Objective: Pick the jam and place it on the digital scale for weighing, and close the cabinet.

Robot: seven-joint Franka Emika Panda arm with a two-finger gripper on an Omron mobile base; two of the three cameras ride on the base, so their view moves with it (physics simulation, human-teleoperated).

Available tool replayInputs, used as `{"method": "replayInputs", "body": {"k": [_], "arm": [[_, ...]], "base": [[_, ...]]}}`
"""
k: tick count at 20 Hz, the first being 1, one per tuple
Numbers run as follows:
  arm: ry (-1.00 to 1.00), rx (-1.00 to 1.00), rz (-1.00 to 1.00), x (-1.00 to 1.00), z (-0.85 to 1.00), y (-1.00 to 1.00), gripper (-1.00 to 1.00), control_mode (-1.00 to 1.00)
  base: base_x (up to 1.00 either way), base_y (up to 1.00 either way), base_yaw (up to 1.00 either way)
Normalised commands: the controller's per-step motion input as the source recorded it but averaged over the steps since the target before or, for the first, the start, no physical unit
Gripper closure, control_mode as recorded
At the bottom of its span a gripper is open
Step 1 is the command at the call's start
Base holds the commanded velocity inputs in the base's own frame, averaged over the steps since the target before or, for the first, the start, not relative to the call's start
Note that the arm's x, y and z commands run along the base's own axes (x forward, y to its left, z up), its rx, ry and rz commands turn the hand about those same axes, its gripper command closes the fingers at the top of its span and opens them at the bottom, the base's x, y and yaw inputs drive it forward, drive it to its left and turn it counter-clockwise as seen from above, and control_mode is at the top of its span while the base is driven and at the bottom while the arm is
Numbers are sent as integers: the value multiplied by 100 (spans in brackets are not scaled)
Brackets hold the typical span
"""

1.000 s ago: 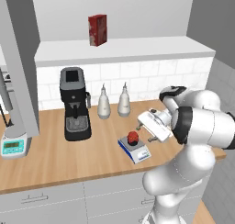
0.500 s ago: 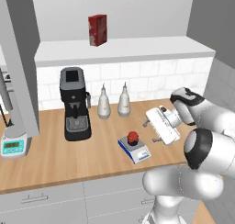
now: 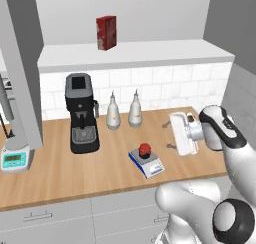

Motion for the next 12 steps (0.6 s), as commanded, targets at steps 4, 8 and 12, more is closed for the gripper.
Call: {"method": "replayInputs", "body": {"k": [4,8,12], "arm": [[-78,-10,-32,-21,41,2,-100,-100],[-80,-14,-36,-14,44,1,-100,-100],[-60,-11,-29,-21,48,-16,-100,-100]], "base": [[0,0,0],[0,0,0],[0,0,0]]}}
